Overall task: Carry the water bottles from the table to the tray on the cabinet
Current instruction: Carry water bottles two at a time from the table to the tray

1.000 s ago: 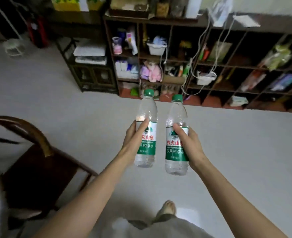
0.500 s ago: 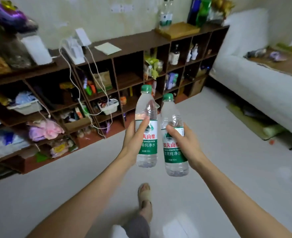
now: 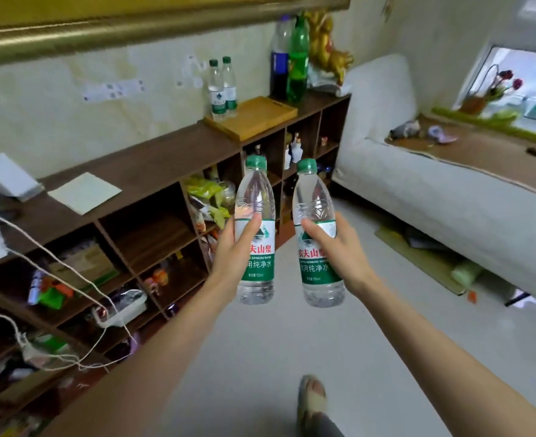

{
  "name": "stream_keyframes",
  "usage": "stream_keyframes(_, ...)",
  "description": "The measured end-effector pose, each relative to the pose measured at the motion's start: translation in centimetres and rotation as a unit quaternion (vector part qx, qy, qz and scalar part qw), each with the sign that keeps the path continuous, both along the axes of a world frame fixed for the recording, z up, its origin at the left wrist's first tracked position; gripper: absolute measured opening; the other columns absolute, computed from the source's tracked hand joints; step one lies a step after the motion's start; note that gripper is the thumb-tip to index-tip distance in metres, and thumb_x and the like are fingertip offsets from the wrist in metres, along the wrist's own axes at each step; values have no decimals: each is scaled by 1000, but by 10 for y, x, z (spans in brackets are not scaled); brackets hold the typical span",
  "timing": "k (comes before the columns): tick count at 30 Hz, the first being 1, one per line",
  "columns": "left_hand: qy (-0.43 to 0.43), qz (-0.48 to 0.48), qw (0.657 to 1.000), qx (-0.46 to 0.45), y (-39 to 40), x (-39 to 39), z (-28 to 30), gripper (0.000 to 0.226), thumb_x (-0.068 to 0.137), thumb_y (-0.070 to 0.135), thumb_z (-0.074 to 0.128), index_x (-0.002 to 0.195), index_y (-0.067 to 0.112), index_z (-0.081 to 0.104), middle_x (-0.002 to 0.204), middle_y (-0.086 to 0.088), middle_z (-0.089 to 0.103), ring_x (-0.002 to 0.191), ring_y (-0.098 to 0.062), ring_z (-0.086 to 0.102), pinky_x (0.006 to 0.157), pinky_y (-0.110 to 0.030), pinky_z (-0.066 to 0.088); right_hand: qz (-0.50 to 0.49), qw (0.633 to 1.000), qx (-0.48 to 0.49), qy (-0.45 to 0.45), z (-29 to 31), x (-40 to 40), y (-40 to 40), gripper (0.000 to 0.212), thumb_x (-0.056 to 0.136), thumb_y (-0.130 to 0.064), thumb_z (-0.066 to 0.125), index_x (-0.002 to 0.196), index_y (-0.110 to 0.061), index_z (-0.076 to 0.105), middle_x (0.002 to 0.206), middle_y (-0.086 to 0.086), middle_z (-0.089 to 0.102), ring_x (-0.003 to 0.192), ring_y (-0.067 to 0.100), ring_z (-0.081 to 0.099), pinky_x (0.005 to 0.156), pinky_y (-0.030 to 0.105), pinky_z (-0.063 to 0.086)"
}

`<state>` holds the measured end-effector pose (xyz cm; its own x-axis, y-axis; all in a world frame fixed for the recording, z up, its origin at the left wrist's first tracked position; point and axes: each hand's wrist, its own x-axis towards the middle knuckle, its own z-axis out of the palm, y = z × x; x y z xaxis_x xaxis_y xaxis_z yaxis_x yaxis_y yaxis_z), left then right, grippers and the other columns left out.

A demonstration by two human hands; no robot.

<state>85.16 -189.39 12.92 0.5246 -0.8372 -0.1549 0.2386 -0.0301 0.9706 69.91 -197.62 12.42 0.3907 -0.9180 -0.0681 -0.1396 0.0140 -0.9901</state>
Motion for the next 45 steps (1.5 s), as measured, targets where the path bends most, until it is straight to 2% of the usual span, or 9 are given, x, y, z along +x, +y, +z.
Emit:
stream_keyframes(5,-22,34,999,-24,-137,36,-7,22,92,31,61,113,23,62,86,-2,74,68,-13,71,58,-24,57,15,999,-38,1,-1,32,-145,45,82,-44,70,118,-22,54,102,-3,70,83,11,72,68,24,57)
stream_keyframes(11,-69,74,994,-31,-292,81,8,32,91,30,62,122,28,53,105,5,70,84,-6,71,61,-18,55,53,996,-67,16,18,74,-316,51,78,-44,74,119,-24,52,106,-5,69,91,12,70,83,35,57)
stream_keyframes(13,-88,78,993,-30,-336,102,10,36,90,28,63,125,29,51,109,6,68,91,-8,70,69,-24,55,61,996,-68,13,24,91,-364,49,79,-39,75,119,-26,50,106,-6,68,92,11,69,80,31,56)
stream_keyframes(18,-115,105,987,-39,-436,158,8,26,90,19,64,109,34,54,99,13,67,79,5,69,57,-10,51,85,994,-69,-11,27,145,-478,43,81,-24,75,116,-25,50,98,-15,66,81,-1,67,66,14,54)
stream_keyframes(22,-117,126,983,-61,-513,211,3,37,88,17,67,122,21,54,113,4,68,100,-9,68,74,-19,55,96,991,-88,-16,26,199,-563,45,80,-14,76,117,-20,51,96,-13,65,77,-3,66,63,12,54)
stream_keyframes(27,-131,162,978,-27,-608,275,0,39,82,18,74,116,20,55,110,5,67,104,-14,65,88,-33,53,104,990,-95,-9,31,266,-657,49,76,-11,79,118,-15,53,100,-5,67,88,7,66,72,18,55)
stream_keyframes(34,-178,243,953,38,-696,318,-11,47,77,12,79,114,20,50,97,16,61,86,8,56,72,-10,45,136,988,-68,-12,18,344,-765,49,75,-9,80,117,-14,54,107,4,68,91,16,67,74,22,54)
stream_keyframes(39,-188,297,934,65,-743,339,-28,56,73,13,81,119,21,49,103,17,62,97,-3,60,84,-24,52,221,974,-55,6,0,395,-829,49,77,-11,78,115,-21,49,105,-5,63,95,13,62,74,21,52)
stream_keyframes(45,-194,393,893,100,-787,341,-35,58,76,10,79,124,19,49,106,15,60,87,13,56,70,0,46,332,939,-69,56,-18,430,-886,58,73,-12,81,118,-24,46,104,-12,58,97,6,58,79,20,51)
